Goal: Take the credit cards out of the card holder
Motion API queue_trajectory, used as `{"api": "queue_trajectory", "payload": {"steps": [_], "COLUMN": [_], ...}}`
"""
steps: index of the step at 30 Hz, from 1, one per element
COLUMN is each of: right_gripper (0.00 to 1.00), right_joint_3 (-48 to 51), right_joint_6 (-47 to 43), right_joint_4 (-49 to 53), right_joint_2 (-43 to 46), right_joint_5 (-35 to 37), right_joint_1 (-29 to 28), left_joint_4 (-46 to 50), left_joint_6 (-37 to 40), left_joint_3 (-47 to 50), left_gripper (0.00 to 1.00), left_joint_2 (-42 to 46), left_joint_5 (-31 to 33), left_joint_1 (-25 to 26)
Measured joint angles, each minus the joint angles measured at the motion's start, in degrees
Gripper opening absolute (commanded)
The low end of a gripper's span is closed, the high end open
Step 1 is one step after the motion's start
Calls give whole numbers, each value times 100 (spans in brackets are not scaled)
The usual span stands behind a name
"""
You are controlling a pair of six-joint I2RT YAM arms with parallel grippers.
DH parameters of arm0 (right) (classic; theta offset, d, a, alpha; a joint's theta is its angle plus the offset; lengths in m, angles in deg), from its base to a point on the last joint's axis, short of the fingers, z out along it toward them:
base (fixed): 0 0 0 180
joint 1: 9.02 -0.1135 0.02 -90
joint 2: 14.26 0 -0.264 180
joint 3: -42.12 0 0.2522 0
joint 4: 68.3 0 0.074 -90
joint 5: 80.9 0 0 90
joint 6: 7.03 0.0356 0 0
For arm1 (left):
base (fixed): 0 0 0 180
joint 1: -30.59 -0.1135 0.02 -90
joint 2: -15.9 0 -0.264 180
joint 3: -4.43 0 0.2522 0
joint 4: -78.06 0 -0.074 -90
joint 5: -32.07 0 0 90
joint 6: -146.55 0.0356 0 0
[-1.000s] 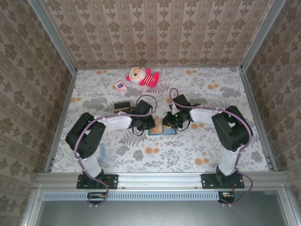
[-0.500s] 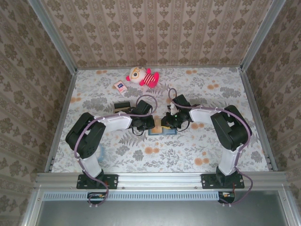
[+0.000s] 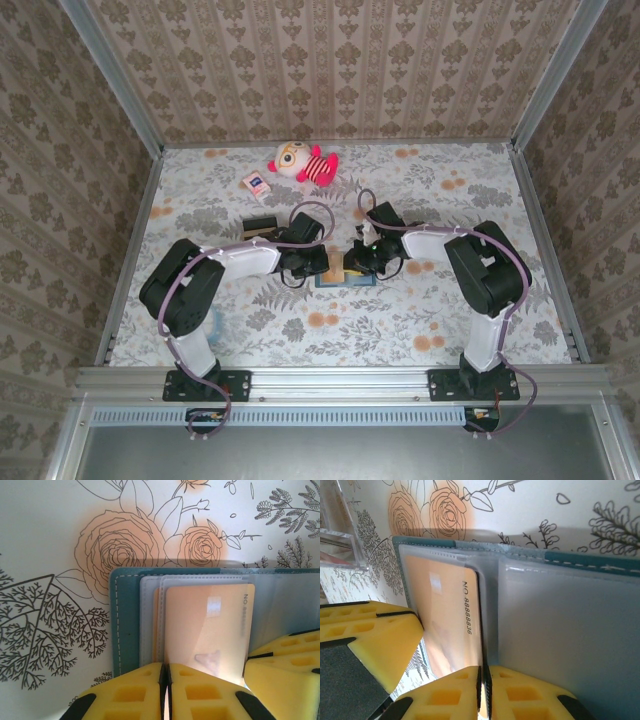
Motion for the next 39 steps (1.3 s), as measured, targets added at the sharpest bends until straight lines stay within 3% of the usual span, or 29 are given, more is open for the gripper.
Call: {"api": "queue_trajectory", "payload": {"steps": [22,27,30,33,39], "right_gripper": [18,13,6,5,4], "right_joint_3": [-55,-76,-76,-76,-83], "right_joint_6": [2,2,4,-4,-199], "right_joint_4": [-103,-98,-101,-107,48], "right_joint_2": [-155,-184,-184,-177,-48], "right_joint_5": [-221,-249,-249,-258,-247], "right_joint_1": [46,50,66,74,76], "left_joint_4": [-457,-457,-450,-413,-109], "left_joint_6": [-168,-168,-166,-103,98], "left_joint_3": [225,227,225,186,55], "left_gripper": [10,11,19,25,26], "left_joint_2": [31,33,33,35,35], "left_joint_5": [2,11,31,37,42], "left_joint_1": [-7,-7,-7,-4,0]}}
